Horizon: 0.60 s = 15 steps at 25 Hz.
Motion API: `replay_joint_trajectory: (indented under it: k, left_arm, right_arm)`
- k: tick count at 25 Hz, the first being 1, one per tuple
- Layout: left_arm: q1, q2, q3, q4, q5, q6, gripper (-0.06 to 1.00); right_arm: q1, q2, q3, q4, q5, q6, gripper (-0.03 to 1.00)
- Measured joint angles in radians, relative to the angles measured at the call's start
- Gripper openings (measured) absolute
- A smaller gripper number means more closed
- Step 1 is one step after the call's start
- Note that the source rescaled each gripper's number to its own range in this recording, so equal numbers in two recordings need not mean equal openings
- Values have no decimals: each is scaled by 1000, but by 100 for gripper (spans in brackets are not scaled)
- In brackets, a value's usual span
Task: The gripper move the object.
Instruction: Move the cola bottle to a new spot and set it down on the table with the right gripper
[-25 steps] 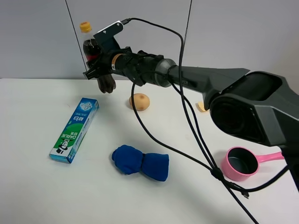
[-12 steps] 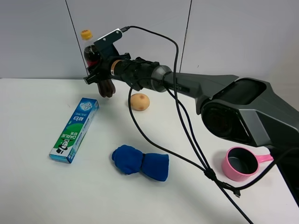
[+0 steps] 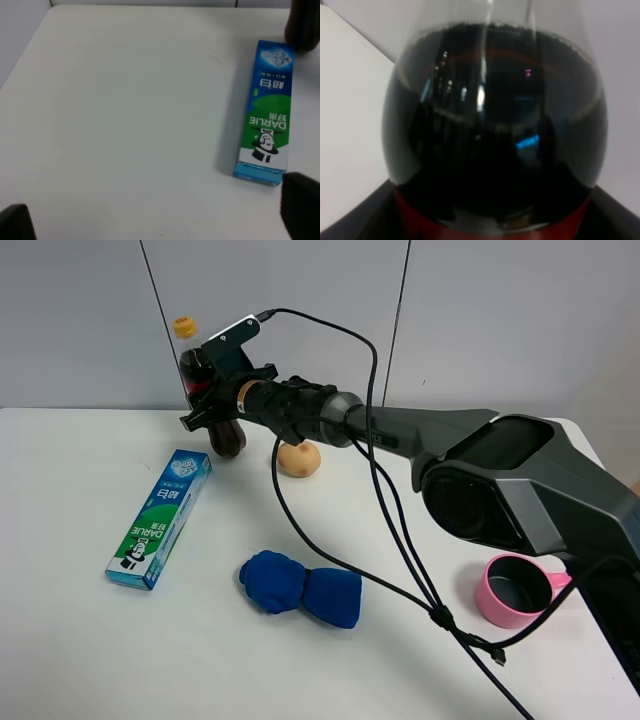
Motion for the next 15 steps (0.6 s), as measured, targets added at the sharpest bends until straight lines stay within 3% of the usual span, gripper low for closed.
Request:
replay_joint_trajectory:
  k: [4, 15]
  left_arm:
    - [0, 0, 0, 0, 0, 0, 100]
    - [0, 0, 0, 0, 0, 0, 100]
  right_arm:
    - [0, 8, 0, 0, -42, 0, 1]
    - [0, 21, 0, 0, -44, -1, 1]
